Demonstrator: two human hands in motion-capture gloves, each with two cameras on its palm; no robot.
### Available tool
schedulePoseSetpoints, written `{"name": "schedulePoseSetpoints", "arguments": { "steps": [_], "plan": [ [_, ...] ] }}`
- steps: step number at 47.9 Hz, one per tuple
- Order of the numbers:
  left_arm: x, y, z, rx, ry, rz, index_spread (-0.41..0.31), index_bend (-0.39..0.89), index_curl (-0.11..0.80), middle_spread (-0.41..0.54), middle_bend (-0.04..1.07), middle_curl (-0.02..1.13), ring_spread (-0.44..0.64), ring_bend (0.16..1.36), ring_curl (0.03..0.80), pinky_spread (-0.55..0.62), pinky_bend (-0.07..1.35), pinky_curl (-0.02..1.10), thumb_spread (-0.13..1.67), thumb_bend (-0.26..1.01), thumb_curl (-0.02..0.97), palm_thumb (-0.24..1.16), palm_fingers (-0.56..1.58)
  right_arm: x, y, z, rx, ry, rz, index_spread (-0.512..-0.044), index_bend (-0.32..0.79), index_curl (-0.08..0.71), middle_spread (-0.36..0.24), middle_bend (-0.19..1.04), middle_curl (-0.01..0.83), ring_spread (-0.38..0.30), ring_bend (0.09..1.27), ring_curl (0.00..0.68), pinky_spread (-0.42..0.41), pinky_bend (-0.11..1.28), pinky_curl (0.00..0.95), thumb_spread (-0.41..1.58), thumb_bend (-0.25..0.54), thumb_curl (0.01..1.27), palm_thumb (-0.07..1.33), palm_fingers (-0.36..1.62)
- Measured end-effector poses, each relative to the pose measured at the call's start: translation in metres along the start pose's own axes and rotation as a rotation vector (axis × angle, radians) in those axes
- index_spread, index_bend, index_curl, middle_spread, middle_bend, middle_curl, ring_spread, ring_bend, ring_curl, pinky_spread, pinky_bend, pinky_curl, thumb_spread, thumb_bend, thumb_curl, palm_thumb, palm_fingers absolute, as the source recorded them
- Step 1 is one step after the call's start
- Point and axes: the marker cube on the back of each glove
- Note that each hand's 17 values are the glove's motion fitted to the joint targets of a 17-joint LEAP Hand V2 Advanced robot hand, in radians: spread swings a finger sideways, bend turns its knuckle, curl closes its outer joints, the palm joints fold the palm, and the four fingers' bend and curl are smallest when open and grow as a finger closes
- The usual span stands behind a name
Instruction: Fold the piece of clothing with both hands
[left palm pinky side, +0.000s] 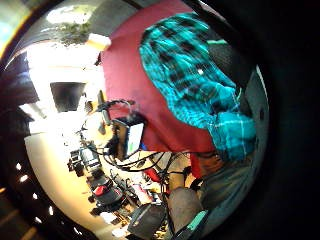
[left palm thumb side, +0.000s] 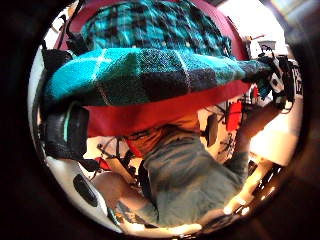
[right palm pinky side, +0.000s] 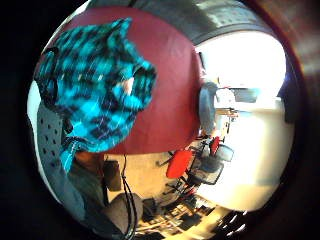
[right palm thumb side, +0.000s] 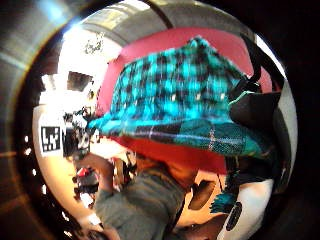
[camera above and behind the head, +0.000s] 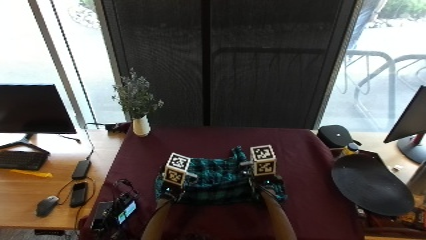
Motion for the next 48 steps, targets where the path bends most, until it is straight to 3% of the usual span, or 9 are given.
{"name": "schedulePoseSetpoints", "arguments": {
  "steps": [10, 14, 17, 22, 29, 35, 40, 43, 48],
  "plan": [
    [-0.006, -0.13, -0.014, 0.125, -0.085, -0.192, -0.272, 0.25, 0.5, -0.317, 0.61, 0.55, -0.32, 0.6, 0.425, 0.13, 0.08, 0.03, 1.32, 0.02, 0.305, 0.73, 1.0, -0.021, -0.134, -0.017, 0.195, 0.111, 0.187, -0.31, 0.14, 0.302, -0.246, 0.33, 0.45, -0.269, 0.7, 0.445, -0.352, 0.58, 0.375, 0.94, -0.011, 0.49, 1.08, 1.29],
    [-0.014, -0.167, -0.024, 0.312, -0.13, -0.256, -0.272, 0.25, 0.51, -0.314, 0.62, 0.55, -0.31, 0.57, 0.422, 0.14, 0.08, 0.01, 1.34, 0.02, 0.301, 0.74, 0.99, -0.029, -0.175, -0.023, 0.336, 0.085, 0.195, -0.314, 0.14, 0.311, -0.252, 0.33, 0.453, -0.266, 0.7, 0.447, -0.354, 0.58, 0.374, 0.94, -0.022, 0.49, 1.07, 1.28],
    [-0.016, -0.165, -0.012, 0.187, -0.11, -0.289, -0.272, 0.25, 0.516, -0.315, 0.62, 0.56, -0.3, 0.56, 0.423, 0.15, 0.09, 0.01, 1.36, 0.01, 0.296, 0.74, 0.99, -0.027, -0.21, -0.011, 0.408, 0.072, 0.209, -0.316, 0.15, 0.319, -0.255, 0.33, 0.455, -0.262, 0.7, 0.448, -0.354, 0.57, 0.373, 0.92, -0.025, 0.49, 1.06, 1.29],
    [-0.007, -0.169, 0.015, 0.016, 0.001, -0.235, -0.273, 0.25, 0.524, -0.314, 0.62, 0.56, -0.29, 0.55, 0.422, 0.15, 0.09, 0.0, 1.37, 0.01, 0.292, 0.75, 0.99, -0.023, -0.204, 0.016, 0.177, 0.07, 0.236, -0.317, 0.17, 0.334, -0.257, 0.32, 0.458, -0.26, 0.71, 0.45, -0.355, 0.56, 0.371, 0.9, -0.026, 0.48, 1.05, 1.3],
    [-0.006, -0.171, 0.033, -0.111, 0.11, -0.234, -0.274, 0.25, 0.535, -0.314, 0.62, 0.56, -0.29, 0.53, 0.426, 0.15, 0.09, 0.0, 1.39, 0.0, 0.287, 0.75, 0.99, -0.016, -0.208, 0.018, 0.239, 0.062, 0.245, -0.318, 0.17, 0.352, -0.261, 0.32, 0.461, -0.259, 0.7, 0.452, -0.354, 0.55, 0.371, 0.87, -0.026, 0.49, 1.05, 1.31],
    [-0.014, -0.176, 0.037, -0.034, 0.188, -0.293, -0.274, 0.24, 0.54, -0.314, 0.63, 0.56, -0.27, 0.5, 0.422, 0.16, 0.1, 0.0, 1.4, 0.0, 0.285, 0.75, 0.97, -0.009, -0.181, 0.02, 0.078, -0.033, 0.204, -0.319, 0.1, 0.34, -0.254, 0.32, 0.465, -0.262, 0.64, 0.436, -0.335, 0.6, 0.385, 0.84, -0.044, 0.48, 1.0, 1.18],
    [-0.009, -0.166, 0.034, 0.043, 0.184, -0.285, -0.226, 0.12, 0.508, -0.275, 0.54, 0.55, -0.22, 0.48, 0.434, 0.17, 0.19, 0.04, 1.39, -0.01, 0.284, 0.74, 0.8, 0.015, -0.172, 0.009, 0.145, -0.126, 0.23, -0.322, 0.09, 0.325, -0.227, 0.18, 0.434, -0.233, 0.51, 0.421, -0.236, 0.67, 0.416, 0.87, -0.056, 0.46, 0.92, 0.81],
    [-0.008, -0.155, 0.032, 0.08, 0.11, -0.301, -0.201, 0.1, 0.482, -0.256, 0.47, 0.53, -0.2, 0.49, 0.43, 0.18, 0.22, 0.07, 1.38, -0.01, 0.284, 0.73, 0.75, 0.027, -0.165, 0.01, 0.181, -0.308, 0.217, -0.325, 0.11, 0.314, -0.215, 0.14, 0.414, -0.214, 0.45, 0.399, -0.202, 0.7, 0.418, 0.87, -0.048, 0.45, 0.89, 0.75],
    [-0.002, -0.141, 0.026, 0.203, 0.039, -0.249, -0.176, 0.1, 0.447, -0.223, 0.37, 0.5, -0.15, 0.49, 0.421, 0.19, 0.27, 0.11, 1.35, -0.02, 0.289, 0.71, 0.68, 0.068, -0.172, 0.068, 0.199, -0.547, 0.279, -0.328, 0.14, 0.314, -0.189, 0.14, 0.391, -0.168, 0.38, 0.373, -0.141, 0.68, 0.403, 0.89, -0.035, 0.45, 0.87, 0.67]
  ]
}}
